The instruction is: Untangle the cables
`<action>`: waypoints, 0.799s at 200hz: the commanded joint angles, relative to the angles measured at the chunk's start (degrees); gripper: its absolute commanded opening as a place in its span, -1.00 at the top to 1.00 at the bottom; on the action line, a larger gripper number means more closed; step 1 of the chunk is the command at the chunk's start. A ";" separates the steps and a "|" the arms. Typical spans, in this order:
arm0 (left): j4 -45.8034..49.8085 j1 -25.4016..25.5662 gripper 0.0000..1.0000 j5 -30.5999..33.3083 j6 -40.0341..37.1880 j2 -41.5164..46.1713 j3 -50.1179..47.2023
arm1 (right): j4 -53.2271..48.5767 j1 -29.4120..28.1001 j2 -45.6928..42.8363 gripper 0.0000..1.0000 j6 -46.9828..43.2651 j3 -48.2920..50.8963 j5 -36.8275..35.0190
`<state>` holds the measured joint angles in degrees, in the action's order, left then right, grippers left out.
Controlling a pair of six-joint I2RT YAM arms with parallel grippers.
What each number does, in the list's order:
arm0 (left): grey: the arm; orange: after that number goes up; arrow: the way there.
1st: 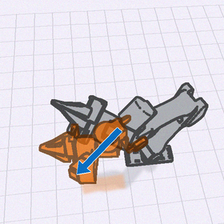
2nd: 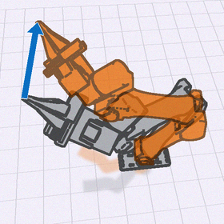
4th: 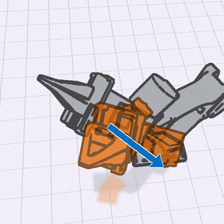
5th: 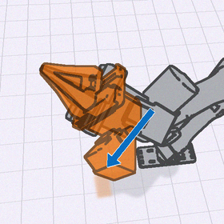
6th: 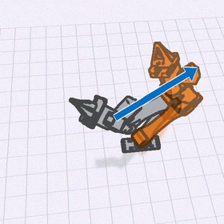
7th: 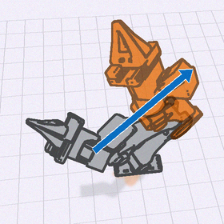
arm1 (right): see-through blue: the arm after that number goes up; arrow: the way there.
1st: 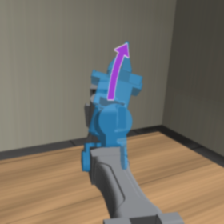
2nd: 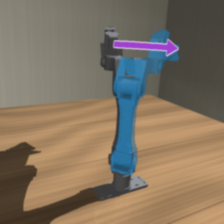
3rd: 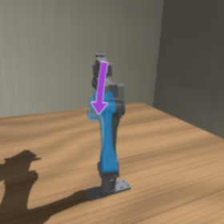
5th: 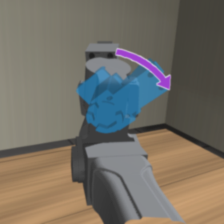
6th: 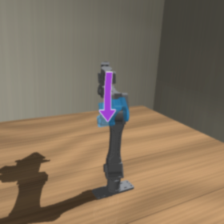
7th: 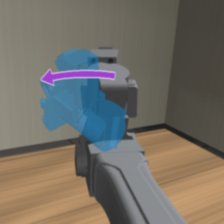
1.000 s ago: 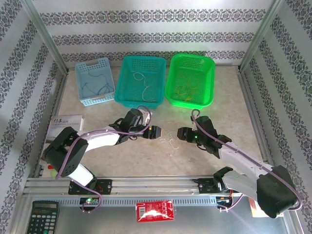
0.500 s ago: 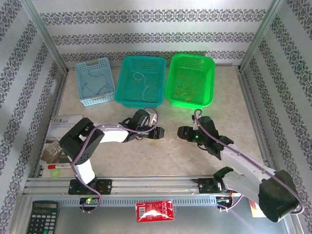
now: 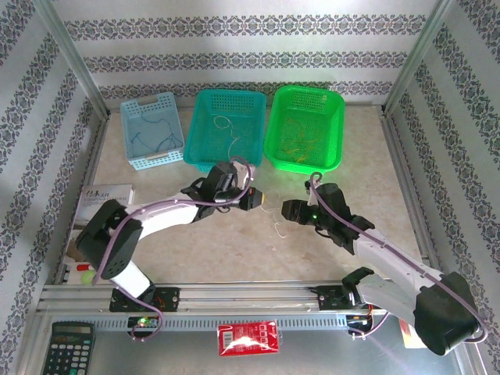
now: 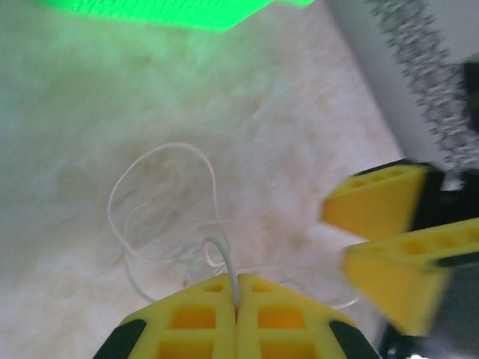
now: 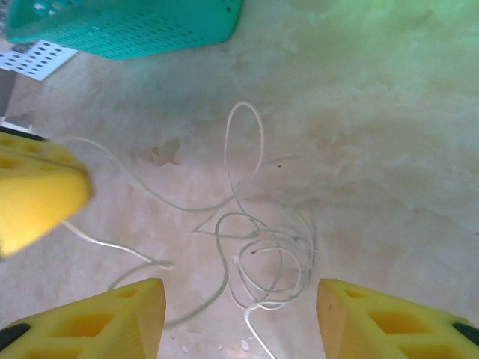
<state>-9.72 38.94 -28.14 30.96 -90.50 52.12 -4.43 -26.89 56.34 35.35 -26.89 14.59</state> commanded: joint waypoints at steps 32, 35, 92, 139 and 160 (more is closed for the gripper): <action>7.75 -0.33 1.00 -2.61 -1.62 7.99 4.63 | 1.35 -0.18 -1.46 -0.13 -1.90 -5.29 3.02; 7.67 -0.42 1.00 -2.54 -1.44 8.42 4.66 | 1.35 -0.10 -1.56 -0.13 -1.91 -5.56 3.07; 6.29 -1.23 1.00 -2.79 1.36 12.58 5.40 | 1.38 1.35 -4.27 -0.13 -0.52 -7.64 4.28; 7.60 -1.67 1.00 -2.33 0.95 14.03 6.04 | 2.62 2.20 -6.79 -0.17 0.99 -7.76 6.43; 8.04 -1.83 1.00 -2.27 0.70 14.38 5.98 | 3.41 2.06 -8.11 -0.21 1.59 -7.96 7.48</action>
<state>-3.38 38.11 -30.00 31.73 -77.80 56.58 -3.33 -25.21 50.09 35.90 -33.15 19.70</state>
